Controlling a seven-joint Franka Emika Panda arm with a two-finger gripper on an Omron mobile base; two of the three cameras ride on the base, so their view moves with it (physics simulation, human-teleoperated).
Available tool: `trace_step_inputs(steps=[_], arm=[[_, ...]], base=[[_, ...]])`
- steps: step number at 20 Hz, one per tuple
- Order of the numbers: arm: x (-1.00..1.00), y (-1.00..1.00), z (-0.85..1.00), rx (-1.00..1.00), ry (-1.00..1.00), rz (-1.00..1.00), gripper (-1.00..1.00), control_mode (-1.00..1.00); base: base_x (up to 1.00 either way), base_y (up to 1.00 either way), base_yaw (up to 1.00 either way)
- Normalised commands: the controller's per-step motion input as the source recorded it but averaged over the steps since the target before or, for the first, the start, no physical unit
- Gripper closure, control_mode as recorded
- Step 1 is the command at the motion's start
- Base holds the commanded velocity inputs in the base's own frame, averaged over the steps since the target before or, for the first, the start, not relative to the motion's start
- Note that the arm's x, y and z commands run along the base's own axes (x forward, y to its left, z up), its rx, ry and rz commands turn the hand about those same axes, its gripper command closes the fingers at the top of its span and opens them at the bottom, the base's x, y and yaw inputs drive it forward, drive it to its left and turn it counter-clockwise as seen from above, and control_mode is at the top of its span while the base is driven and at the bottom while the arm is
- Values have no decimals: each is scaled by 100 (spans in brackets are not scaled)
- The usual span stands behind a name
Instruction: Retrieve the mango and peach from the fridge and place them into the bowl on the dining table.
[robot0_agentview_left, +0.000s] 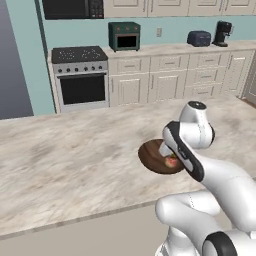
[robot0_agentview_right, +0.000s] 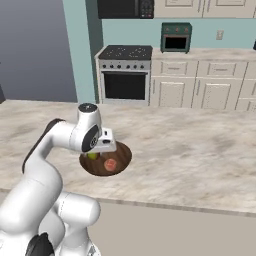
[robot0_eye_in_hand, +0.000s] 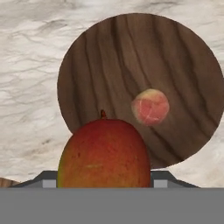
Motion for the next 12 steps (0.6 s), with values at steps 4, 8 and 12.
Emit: trace_step_inputs(steps=[4, 8, 12], arm=[[19, 2, -21, 0, 0, 0, 100, -100], [26, 0, -16, 0, 0, 0, 100, -100], [31, 0, -21, 0, 0, 0, 100, -100]], base=[[0, 0, 0], [0, 0, 0], [0, 0, 0]])
